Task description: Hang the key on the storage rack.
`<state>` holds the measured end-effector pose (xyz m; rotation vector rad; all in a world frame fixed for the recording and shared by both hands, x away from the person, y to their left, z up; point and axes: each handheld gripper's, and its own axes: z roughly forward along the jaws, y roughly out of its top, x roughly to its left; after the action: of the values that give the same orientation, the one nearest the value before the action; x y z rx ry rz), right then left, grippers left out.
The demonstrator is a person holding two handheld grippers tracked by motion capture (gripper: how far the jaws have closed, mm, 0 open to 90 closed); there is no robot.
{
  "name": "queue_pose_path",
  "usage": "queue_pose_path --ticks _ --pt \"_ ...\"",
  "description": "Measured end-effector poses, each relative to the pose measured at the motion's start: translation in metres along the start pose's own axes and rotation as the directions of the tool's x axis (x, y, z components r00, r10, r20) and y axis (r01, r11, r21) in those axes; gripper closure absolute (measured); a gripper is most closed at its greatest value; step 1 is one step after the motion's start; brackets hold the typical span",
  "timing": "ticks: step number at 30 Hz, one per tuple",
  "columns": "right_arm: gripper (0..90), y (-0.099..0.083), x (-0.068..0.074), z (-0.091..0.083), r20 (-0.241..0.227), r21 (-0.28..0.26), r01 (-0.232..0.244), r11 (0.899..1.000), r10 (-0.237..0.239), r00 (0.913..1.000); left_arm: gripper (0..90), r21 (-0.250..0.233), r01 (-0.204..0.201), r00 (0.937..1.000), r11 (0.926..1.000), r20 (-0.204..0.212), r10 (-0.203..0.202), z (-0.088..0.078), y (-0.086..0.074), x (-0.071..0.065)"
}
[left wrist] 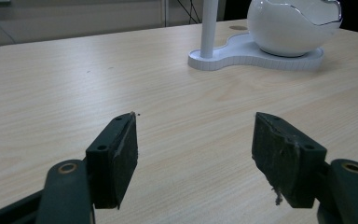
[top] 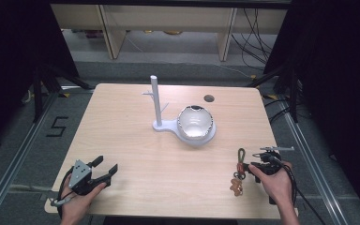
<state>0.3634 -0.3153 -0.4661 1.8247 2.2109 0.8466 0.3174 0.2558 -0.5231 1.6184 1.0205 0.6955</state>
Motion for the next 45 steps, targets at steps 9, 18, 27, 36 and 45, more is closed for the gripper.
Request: queue_pose_path --ticks 9,18,27,36,45 --pt "58.6 0.015 0.005 -0.007 0.017 0.132 0.042 0.99 -0.044 0.9989 31.6 0.02 0.011 0.9998 0.9997 -0.019 -0.01 0.0 0.0 0.0" --pt "59.1 0.032 0.014 -0.001 0.069 0.246 -0.07 0.967 0.055 0.9961 31.9 0.001 0.012 0.9999 0.9999 -0.008 -0.012 -0.001 -0.001 0.001" --pt "61.3 0.045 0.011 0.019 0.07 0.266 0.008 0.964 -0.028 0.9971 32.0 0.012 0.02 0.9998 0.9997 -0.007 -0.019 -0.003 -0.001 0.0" --pt "61.1 0.051 0.015 0.029 0.099 0.326 -0.055 0.944 0.024 0.9948 32.2 0.012 0.02 0.9998 0.9997 -0.005 -0.02 -0.003 -0.001 -0.001" --pt "58.7 0.055 0.021 0.039 0.135 0.376 -0.042 0.925 -0.01 0.9908 32.3 0.007 0.024 0.9997 0.9997 0.006 -0.024 -0.002 -0.001 -0.003"
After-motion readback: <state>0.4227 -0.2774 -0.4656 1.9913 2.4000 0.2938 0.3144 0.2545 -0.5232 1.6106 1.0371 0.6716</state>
